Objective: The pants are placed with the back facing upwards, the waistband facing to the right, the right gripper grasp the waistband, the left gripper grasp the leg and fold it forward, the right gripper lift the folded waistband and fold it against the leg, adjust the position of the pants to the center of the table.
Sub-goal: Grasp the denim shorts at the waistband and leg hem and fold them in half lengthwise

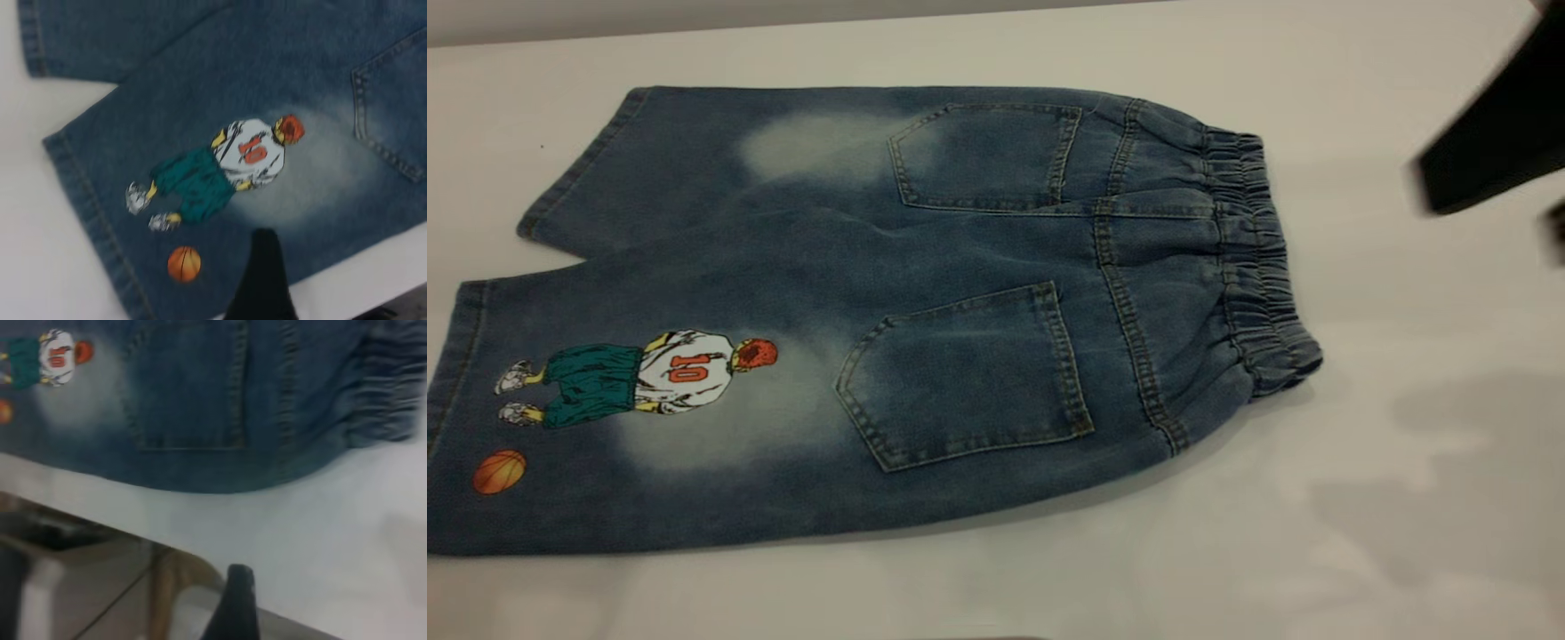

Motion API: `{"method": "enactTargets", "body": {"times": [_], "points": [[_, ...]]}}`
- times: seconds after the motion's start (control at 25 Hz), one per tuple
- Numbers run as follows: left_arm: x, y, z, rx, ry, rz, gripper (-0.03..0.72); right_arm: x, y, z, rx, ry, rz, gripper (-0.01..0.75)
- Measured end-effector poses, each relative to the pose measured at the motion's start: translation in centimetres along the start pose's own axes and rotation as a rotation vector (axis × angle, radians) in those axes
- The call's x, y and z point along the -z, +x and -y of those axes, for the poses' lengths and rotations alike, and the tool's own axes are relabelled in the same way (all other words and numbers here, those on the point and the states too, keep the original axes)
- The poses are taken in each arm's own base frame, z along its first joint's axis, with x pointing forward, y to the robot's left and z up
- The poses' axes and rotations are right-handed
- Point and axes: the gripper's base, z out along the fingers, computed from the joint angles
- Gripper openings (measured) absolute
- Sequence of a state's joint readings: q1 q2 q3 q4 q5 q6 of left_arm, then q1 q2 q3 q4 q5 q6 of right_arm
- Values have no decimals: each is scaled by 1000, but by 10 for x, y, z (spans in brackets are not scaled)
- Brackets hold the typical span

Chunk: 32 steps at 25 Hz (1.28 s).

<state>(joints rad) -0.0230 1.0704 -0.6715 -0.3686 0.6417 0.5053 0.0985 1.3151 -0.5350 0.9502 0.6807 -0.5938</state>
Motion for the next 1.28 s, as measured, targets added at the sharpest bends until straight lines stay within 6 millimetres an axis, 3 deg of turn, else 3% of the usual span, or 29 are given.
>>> {"method": "enactTargets", "body": {"times": [0.28,0.56,1.28], "points": [[-37,-6,-7,57,49,-81,554,-64,-7,28,-170,-76,-109,595],[-53,-8,-7,73,90,-79,554,-102,-5,45,-255,-139,-182,594],[-57,-11,-3,76,138,-46,556,-146,-12,67,-307,-169,-201,594]]}}
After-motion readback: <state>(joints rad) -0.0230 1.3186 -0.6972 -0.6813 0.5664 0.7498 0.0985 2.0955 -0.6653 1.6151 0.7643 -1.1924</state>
